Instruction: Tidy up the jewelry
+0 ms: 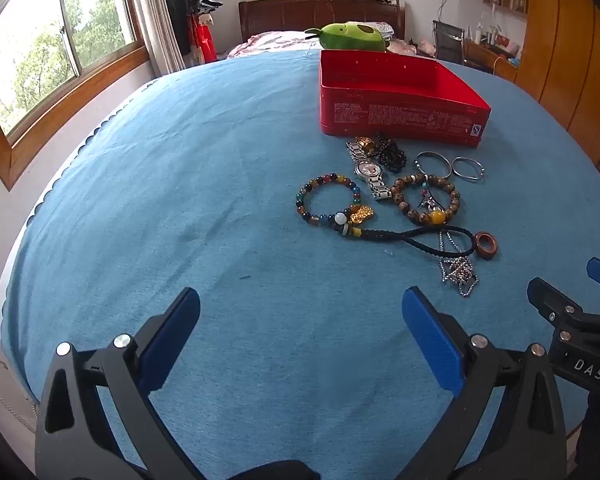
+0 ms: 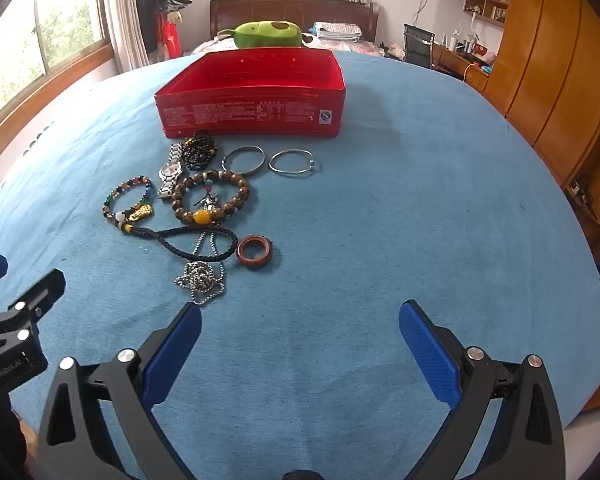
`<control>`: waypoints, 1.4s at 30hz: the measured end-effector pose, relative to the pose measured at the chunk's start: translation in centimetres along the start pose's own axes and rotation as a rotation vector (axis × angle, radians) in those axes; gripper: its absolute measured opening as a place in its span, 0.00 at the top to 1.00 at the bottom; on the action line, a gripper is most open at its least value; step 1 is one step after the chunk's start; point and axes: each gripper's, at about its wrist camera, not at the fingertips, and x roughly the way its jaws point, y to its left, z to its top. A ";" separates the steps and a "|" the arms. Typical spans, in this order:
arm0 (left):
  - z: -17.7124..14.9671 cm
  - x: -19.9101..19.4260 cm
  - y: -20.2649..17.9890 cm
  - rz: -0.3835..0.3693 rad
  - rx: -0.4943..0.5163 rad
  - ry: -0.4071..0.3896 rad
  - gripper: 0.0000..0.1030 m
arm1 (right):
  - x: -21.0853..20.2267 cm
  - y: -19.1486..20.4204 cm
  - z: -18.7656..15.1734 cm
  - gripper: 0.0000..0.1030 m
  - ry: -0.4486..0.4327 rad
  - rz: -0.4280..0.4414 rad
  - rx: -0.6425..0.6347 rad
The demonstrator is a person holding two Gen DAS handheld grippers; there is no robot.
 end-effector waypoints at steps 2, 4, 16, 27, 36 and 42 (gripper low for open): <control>0.0 0.0 0.0 -0.001 -0.001 0.002 0.03 | 0.0 0.0 0.0 0.04 0.000 0.001 0.000; 0.0 0.0 0.0 -0.001 -0.001 0.004 0.03 | 0.0 0.1 0.0 0.04 -0.002 0.001 0.000; 0.0 0.0 0.1 -0.001 -0.001 0.002 0.03 | 0.0 0.0 0.0 0.04 0.000 0.002 0.003; 0.1 0.0 0.2 0.000 0.000 0.002 0.03 | 0.2 0.0 0.1 0.04 0.000 0.001 0.004; 0.1 0.1 0.4 0.002 0.000 0.002 0.03 | 0.2 -0.1 0.0 0.04 0.000 0.000 0.006; 0.0 0.1 0.2 0.006 0.003 0.002 0.03 | 0.2 -0.2 0.0 0.04 0.000 0.001 0.007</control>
